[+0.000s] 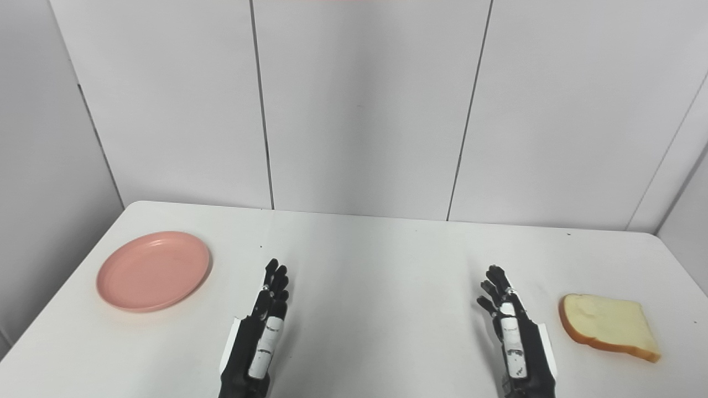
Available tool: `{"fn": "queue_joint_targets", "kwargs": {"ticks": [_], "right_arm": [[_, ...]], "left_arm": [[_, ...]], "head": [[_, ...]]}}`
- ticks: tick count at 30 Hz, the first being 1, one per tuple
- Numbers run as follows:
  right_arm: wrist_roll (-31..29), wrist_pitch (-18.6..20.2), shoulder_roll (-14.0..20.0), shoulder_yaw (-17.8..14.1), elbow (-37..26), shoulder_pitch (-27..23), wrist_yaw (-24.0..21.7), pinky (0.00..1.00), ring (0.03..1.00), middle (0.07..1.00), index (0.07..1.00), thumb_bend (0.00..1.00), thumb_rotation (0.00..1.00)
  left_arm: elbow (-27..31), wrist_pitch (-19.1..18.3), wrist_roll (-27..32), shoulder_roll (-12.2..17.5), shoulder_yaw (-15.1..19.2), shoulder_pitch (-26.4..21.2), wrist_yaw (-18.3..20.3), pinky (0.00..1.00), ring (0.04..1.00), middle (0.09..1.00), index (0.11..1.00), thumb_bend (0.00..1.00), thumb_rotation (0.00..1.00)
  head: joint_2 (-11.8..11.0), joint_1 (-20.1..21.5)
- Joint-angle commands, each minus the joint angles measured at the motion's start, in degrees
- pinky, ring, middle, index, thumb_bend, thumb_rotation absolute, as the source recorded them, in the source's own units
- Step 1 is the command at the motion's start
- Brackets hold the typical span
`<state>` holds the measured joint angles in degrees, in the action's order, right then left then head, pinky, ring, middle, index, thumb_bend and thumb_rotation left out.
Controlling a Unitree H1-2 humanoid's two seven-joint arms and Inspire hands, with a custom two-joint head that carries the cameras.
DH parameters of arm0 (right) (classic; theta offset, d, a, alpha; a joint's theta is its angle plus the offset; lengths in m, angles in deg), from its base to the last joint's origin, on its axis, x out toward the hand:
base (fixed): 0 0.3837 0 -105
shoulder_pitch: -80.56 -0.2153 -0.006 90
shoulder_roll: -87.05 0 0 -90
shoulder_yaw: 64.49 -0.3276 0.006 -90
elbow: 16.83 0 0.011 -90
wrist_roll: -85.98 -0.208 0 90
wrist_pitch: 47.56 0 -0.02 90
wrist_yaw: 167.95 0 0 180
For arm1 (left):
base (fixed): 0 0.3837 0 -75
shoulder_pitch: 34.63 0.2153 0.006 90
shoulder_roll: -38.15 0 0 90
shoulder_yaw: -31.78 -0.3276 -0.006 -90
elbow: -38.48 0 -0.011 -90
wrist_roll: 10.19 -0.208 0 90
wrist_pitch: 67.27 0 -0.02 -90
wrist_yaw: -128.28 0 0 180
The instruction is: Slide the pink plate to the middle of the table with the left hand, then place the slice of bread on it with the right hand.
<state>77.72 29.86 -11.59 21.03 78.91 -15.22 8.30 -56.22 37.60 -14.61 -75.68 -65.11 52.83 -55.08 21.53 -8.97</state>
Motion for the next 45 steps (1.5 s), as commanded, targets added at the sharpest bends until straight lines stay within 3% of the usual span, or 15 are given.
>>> {"fn": "queue_joint_targets", "kwargs": {"ticks": [1, 3, 8, 9, 13, 17, 20, 27, 31, 37, 40, 45], "right_arm": [[0.6, -2.1, -1.9, 0.5, 7.8, 4.5, 0.1, 0.87, 0.91, 0.921, 0.902, 0.8, 0.99], [0.7, -1.8, -2.2, 0.4, 7.8, 4.5, 0.4, 0.86, 0.907, 0.917, 0.895, 0.81, 0.98], [1.3, -1.5, -2.7, 0.6, 7.5, 4.7, 0.8, 0.86, 0.906, 0.917, 0.888, 0.81, 0.99], [1.4, -1.6, -2.8, 0.6, 7.5, 4.7, 0.8, 0.86, 0.906, 0.915, 0.888, 0.81, 0.99], [1.5, -1.4, -3.0, 0.5, 7.2, 4.8, 0.8, 0.86, 0.904, 0.91, 0.887, 0.81, 0.98], [1.2, -0.9, -3.3, 0.4, 6.6, 5.0, 0.8, 0.86, 0.893, 0.897, 0.876, 0.82, 0.98], [0.9, -0.8, -3.4, 0.3, 6.5, 5.2, 0.6, 0.85, 0.886, 0.885, 0.873, 0.82, 0.98], [1.0, -0.7, -2.9, 0.2, 6.2, 5.4, 0.3, 0.85, 0.877, 0.879, 0.88, 0.82, 0.99], [0.3, -0.2, -2.9, 0.0, 5.9, 5.4, 0.0, 0.84, 0.872, 0.878, 0.873, 0.83, 0.98], [0.2, 0.2, -2.9, 0.1, 5.4, 5.8, 0.2, 0.84, 0.865, 0.876, 0.868, 0.83, 0.97], [0.3, 0.2, -2.8, 0.3, 5.1, 5.9, 0.2, 0.83, 0.862, 0.875, 0.87, 0.83, 0.97], [0.2, 1.3, -3.0, 0.4, 3.5, 6.6, 0.3, 0.83, 0.856, 0.87, 0.865, 0.84, 0.96]], "left_arm": [[-0.4, 0.5, 1.4, 1.2, 1.1, 0.2, 0.5, 0.99, 0.98, 0.993, 1.0, 0.73, 0.87], [1.9, -0.6, 3.4, 1.7, 2.3, -2.1, 0.9, 0.98, 0.964, 0.988, 1.0, 0.78, 0.87], [9.3, -9.6, 11.3, 3.7, 6.7, -9.0, 2.2, 0.94, 0.926, 0.923, 1.0, 0.9, 0.84], [10.0, -10.1, 11.7, 4.4, 7.5, -10.5, 2.2, 0.86, 0.89, 0.883, 0.964, 0.91, 0.85], [10.4, -11.4, 13.1, 8.2, 9.6, -15.2, 3.2, 0.82, 0.882, 0.847, 0.923, 0.98, 0.85], [8.7, -11.7, 16.1, 12.6, 12.8, -20.0, 4.0, 0.81, 0.898, 0.867, 0.913, 0.95, 0.85], [7.6, -11.8, 16.7, 14.9, 14.8, -22.0, 4.1, 0.77, 0.859, 0.86, 0.886, 0.95, 0.83], [4.7, -13.4, 16.4, 23.2, 16.5, -25.8, 7.3, 0.77, 0.869, 0.872, 0.902, 0.96, 0.84], [0.9, -14.4, 18.8, 27.5, 18.2, -28.4, 9.7, 0.78, 0.894, 0.888, 0.888, 0.93, 0.81], [-13.6, -14.6, 20.1, 35.9, 20.4, -33.3, 14.5, 0.74, 0.904, 0.92, 0.9, 0.93, 0.81], [-20.3, -13.3, 20.5, 37.6, 21.5, -34.9, 15.5, 0.75, 0.902, 0.921, 0.858, 0.94, 0.81], [-31.6, -10.1, 22.3, 38.7, 24.4, -37.7, 16.0, 0.77, 0.884, 0.92, 0.892, 1.0, 0.77]], "head": [[0.0, 0.1], [-0.1, 0.4], [0.2, 0.8], [0.2, 0.8], [0.8, 0.9], [1.6, 1.1], [1.8, 1.1], [2.6, 0.5], [3.2, 0.6], [3.7, 0.5], [3.9, 0.6], [4.6, 1.1]]}}
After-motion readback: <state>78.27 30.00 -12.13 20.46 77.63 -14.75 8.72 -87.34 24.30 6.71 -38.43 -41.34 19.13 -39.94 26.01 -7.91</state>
